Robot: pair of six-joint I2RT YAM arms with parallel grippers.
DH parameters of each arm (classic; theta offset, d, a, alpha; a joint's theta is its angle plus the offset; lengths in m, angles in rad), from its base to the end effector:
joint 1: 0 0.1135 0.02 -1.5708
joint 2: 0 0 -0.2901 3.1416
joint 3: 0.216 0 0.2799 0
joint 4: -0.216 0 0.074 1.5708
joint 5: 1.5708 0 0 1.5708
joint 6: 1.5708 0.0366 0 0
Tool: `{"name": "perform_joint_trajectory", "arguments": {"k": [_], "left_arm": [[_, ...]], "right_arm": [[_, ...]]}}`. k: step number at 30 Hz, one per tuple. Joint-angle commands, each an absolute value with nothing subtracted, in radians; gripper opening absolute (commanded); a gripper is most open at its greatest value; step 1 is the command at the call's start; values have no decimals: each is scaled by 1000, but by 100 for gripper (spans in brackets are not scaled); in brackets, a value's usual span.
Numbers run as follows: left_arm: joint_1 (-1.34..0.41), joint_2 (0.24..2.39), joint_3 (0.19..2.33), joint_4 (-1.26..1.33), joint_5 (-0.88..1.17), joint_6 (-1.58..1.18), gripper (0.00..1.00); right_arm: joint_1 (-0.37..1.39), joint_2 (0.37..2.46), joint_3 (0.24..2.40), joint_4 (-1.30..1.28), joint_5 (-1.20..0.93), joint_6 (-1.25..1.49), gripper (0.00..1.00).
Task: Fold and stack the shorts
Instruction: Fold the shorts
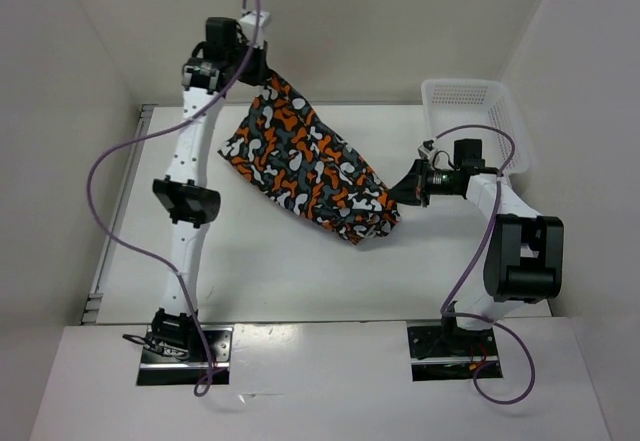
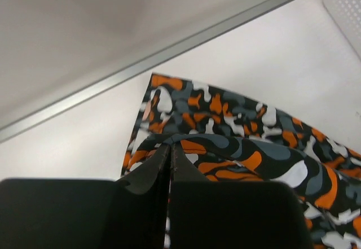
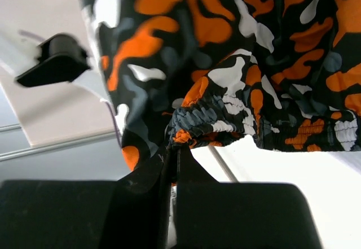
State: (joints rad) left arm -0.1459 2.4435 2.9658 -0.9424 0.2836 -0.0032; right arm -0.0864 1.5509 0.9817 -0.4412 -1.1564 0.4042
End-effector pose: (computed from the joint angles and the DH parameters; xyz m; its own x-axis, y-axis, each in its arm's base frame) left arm 0.5416 -0.0899 0.4438 -0.4048 0.0564 -0.9127 0.3911 0.9129 -0.1170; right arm 0.3257 0.0054 0.2316 -0.9528 0.2415 -0.1838 -0.0818 0.3787 0.9219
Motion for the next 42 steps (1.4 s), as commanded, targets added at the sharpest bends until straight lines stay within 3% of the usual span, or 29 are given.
{"name": "perform_joint_trajectory", "arguments": {"k": [1,8,14,15,16,17,18,19,23,24,29,32,34,38,42], "left_arm": [[-195,2588,3117,-827,166,0,0],[-276,2684,3046,-575,69,0,0],[-276,2784,3088,-470,14,0,0],[-276,2798,3114,-460,14,0,1],[-276,2809,3123,-448,58,0,4],[-288,2828,3123,-448,73,0,9],[-288,2829,3123,-416,74,0,16],[-313,2842,3123,-399,74,0,42],[-324,2862,3129,-370,75,0,94],[-324,2862,3129,-396,63,0,100],[-244,2718,3129,-546,52,0,100],[-178,2590,2954,-717,121,0,100],[-169,2507,2708,-729,121,0,100],[-144,2480,2563,-729,97,0,100],[-135,2551,2579,-729,75,0,100]], "right_arm": [[-78,1571,994,-410,-1193,428,0],[-156,1601,982,-419,-1183,419,0],[-196,1647,1032,-486,-1027,361,4],[-196,1647,1032,-520,-984,360,17],[-196,1657,1032,-541,-938,348,68],[-196,1657,1057,-567,-825,318,80],[-196,1657,1071,-592,-760,304,84],[-196,1637,1095,-641,-709,287,98],[-196,1577,1157,-736,-559,210,100],[-196,1565,1157,-748,-533,201,100],[-187,1531,1229,-854,-368,152,100],[-79,1522,1270,-865,-327,136,100],[-3,1522,1256,-844,-400,208,100],[104,1604,1181,-737,-448,371,100],[104,1689,1207,-761,-326,422,100]]}}
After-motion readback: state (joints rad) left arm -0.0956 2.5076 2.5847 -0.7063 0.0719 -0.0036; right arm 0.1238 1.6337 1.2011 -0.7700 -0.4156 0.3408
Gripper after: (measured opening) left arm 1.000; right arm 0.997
